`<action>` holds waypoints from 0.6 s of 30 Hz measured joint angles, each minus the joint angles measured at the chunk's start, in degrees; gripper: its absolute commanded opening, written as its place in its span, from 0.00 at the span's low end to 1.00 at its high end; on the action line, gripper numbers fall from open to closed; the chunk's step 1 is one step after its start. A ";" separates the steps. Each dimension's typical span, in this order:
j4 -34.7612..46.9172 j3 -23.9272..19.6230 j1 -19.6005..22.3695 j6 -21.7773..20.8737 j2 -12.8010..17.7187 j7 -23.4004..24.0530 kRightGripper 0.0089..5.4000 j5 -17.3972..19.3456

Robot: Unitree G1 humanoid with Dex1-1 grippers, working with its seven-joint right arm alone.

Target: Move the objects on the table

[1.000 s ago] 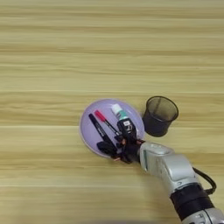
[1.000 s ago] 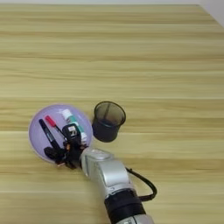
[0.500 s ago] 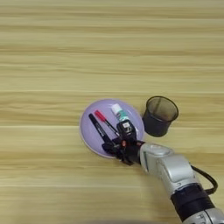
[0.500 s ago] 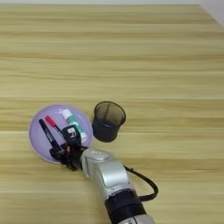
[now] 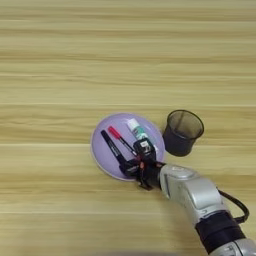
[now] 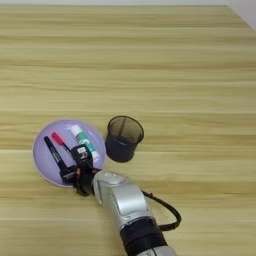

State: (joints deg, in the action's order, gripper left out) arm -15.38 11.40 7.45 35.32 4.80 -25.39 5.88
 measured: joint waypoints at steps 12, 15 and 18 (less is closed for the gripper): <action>0.14 -0.53 -0.26 -0.69 -0.15 0.01 0.20 0.14; 0.63 -0.40 -0.80 -1.08 -0.16 0.01 0.19 0.10; 1.01 -0.34 -1.14 -1.10 -0.16 0.01 0.19 0.08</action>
State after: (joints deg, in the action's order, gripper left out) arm -14.37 11.06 6.31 34.22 4.64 -25.38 5.97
